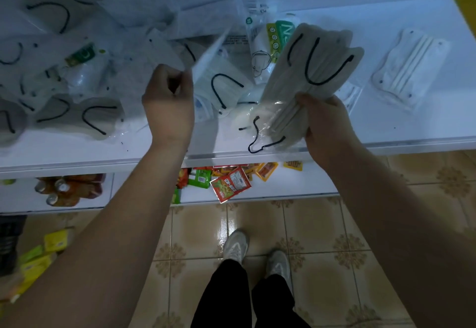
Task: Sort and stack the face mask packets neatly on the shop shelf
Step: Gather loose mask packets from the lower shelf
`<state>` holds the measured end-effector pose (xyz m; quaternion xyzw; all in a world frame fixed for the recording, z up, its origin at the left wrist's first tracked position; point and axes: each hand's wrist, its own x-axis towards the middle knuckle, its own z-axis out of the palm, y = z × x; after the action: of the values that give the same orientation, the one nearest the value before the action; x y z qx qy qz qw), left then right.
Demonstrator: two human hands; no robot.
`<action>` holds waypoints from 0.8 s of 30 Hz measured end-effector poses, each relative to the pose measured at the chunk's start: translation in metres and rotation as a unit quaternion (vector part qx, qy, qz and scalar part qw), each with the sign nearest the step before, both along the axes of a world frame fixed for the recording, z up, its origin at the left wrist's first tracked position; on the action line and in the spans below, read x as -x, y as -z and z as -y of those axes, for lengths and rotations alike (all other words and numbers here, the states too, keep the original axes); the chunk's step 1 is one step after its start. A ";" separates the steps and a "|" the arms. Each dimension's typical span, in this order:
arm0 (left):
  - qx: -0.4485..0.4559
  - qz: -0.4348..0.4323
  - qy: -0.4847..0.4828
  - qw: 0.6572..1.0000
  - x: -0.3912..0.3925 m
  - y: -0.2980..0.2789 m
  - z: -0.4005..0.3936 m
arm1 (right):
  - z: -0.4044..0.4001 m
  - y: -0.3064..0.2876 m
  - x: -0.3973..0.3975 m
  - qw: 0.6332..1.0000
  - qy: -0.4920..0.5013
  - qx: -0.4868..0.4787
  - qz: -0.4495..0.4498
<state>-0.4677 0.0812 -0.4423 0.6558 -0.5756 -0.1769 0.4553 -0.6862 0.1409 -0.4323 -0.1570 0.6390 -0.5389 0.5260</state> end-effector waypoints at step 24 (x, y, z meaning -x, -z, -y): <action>-0.087 -0.144 0.099 0.981 0.087 0.009 -0.034 | -0.001 -0.015 0.017 0.980 0.160 0.080 -0.081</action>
<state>-0.5543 0.1151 -0.4510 0.6004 -0.5482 -0.3634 0.4549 -0.7029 0.1418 -0.4172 -0.1371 0.6509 -0.6513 0.3652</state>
